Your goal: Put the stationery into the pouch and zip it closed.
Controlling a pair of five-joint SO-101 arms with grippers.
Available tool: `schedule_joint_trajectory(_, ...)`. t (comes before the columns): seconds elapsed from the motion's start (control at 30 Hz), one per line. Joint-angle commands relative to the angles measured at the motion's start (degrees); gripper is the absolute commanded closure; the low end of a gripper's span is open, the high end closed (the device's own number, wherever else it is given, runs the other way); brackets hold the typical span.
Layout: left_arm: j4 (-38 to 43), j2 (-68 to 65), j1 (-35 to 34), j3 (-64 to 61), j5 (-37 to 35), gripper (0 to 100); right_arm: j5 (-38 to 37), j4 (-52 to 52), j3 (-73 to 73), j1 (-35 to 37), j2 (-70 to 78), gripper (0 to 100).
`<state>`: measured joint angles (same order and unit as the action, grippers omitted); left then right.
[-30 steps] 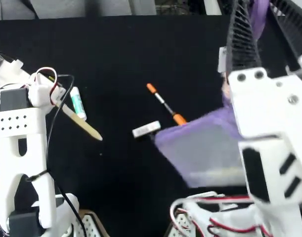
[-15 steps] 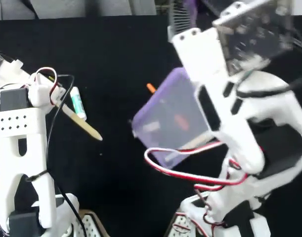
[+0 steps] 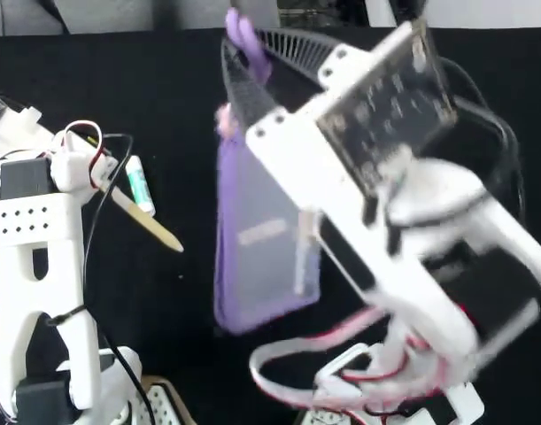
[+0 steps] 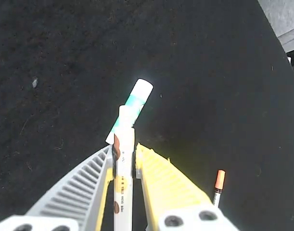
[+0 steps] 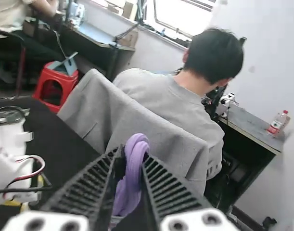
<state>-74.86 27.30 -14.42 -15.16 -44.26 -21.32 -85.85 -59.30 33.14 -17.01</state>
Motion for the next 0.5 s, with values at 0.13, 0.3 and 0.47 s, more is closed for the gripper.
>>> schedule_joint_trajectory(0.13,1.1,1.1,-0.6,0.1,-0.9,97,-0.3,-15.3,-19.5,-1.0,-0.3,98.7)
schedule_joint_trajectory(0.3,1.1,1.1,-0.6,0.1,-0.9,97,1.1,-15.4,-18.4,-10.8,-4.6,98.7)
schedule_joint_trajectory(0.47,1.1,1.1,-0.6,0.1,-0.9,97,0.9,-15.4,-10.7,-11.8,-14.6,98.7)
